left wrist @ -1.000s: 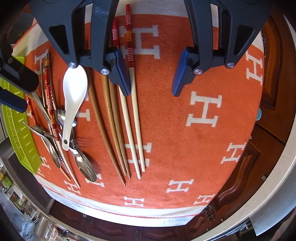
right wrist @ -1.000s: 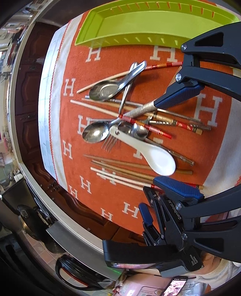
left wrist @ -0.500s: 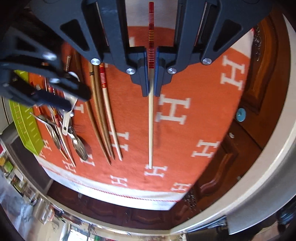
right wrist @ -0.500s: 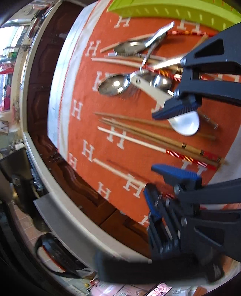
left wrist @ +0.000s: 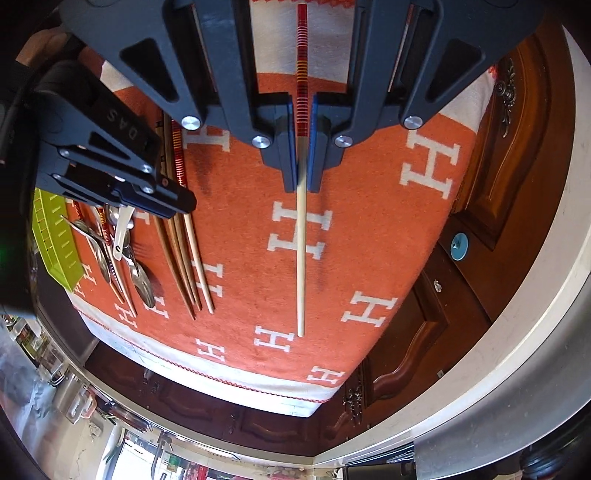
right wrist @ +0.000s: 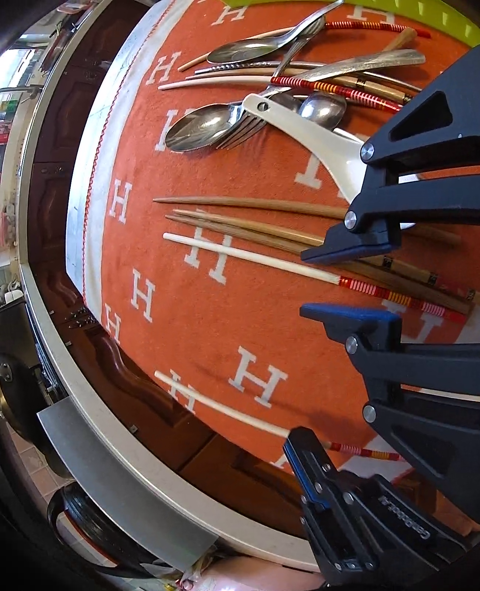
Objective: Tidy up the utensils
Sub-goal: 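Grasp another red-banded chopstick with the right tool while the left tool holds its chopstick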
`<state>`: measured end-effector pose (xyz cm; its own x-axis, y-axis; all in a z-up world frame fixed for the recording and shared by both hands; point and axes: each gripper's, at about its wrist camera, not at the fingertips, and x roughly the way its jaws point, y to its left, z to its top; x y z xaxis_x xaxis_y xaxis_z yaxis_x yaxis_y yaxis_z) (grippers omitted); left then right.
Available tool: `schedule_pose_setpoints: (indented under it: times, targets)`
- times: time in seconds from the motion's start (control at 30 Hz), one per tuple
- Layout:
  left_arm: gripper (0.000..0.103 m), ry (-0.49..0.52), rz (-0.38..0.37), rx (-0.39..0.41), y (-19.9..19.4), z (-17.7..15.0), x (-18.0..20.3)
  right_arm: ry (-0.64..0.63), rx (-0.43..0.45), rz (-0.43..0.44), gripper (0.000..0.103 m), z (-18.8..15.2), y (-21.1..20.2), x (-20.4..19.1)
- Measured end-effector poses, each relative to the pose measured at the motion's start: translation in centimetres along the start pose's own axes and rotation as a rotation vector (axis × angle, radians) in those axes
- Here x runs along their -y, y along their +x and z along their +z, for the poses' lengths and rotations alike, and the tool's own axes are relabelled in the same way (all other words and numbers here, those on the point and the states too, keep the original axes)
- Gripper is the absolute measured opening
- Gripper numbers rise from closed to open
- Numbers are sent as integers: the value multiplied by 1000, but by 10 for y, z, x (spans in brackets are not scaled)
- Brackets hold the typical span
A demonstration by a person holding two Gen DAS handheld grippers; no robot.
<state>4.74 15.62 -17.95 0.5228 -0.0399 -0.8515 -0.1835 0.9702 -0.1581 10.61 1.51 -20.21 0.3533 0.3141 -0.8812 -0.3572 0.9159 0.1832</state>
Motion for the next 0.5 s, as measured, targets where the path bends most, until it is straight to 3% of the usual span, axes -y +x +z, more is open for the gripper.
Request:
schedule_pose_setpoints:
  times: [0.27,0.5]
  targets:
    - [3,-21,2,0,-2,1,-9,-26,-3,-24,19,7,7,-9]
    - [3,-41,1,-15,0,2,-16,-56,-31,-137,18,5,16,-16]
